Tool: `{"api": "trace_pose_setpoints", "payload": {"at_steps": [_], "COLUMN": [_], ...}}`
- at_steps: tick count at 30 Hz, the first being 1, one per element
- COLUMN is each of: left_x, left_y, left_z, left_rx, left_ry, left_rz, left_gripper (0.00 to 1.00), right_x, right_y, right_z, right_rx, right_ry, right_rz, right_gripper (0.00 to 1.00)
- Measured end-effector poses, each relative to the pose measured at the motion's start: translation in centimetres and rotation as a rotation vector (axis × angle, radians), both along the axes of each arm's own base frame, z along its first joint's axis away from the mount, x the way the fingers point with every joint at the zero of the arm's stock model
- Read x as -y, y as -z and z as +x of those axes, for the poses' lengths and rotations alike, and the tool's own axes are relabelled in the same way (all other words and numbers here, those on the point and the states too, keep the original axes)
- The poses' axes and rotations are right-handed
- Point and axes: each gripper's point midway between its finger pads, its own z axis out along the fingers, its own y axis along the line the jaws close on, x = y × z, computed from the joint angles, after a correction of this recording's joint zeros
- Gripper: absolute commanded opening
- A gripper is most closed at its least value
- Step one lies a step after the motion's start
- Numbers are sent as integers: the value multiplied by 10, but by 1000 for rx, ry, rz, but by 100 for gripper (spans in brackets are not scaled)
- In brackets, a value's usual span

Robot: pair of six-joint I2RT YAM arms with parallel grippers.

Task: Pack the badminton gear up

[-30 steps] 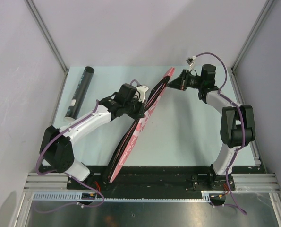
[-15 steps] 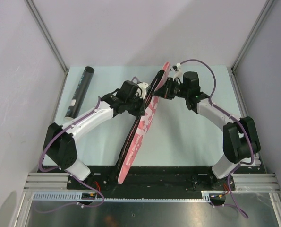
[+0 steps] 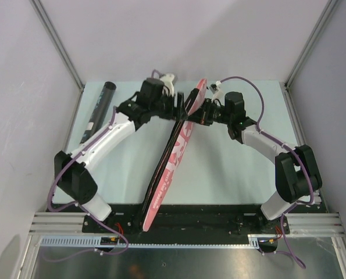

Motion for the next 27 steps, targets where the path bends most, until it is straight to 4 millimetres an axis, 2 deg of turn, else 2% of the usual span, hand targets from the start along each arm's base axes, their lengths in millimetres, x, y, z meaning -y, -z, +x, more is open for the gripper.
{"api": "trace_pose_setpoints", "payload": {"at_steps": [4, 6, 9, 13, 16, 17, 19, 21, 24, 25, 27], "left_x": [5, 10, 25, 38, 47, 49, 53, 52, 45, 29, 22], "left_y": [-49, -54, -40, 6, 29, 33, 33, 30, 22, 15, 11], "left_z": [52, 70, 91, 97, 96, 96, 101, 103, 108, 115, 119], "left_rx": [106, 127, 109, 32, -8, -12, 1, 20, 47, 76, 90], "left_ry": [-102, -129, -128, -118, -106, -106, -115, -134, -186, -274, -318], "left_rz": [-76, -90, -94, -45, -11, -3, 5, 25, 62, 111, 126], "left_gripper": [75, 76, 79, 75, 50, 34, 24, 3, 1, 0, 0], "right_x": [-1, -1, 1, 3, 3, 2, 2, 1, -3, -10, -13], "right_y": [-1, -1, -2, -2, -3, -3, -3, -3, -5, -12, -14], "right_z": [-2, -3, -3, -3, -3, -3, -3, -2, -1, 2, 3], "right_rx": [3, 4, 2, 1, 3, 4, 5, 9, 26, 55, 63], "right_ry": [-16, -21, -24, -28, -30, -30, -30, -27, -13, 10, 20], "right_rz": [5, 7, 10, 13, 14, 15, 15, 16, 14, 14, 12], "right_gripper": [0, 0, 0, 0, 0, 0, 0, 0, 0, 0, 0]}}
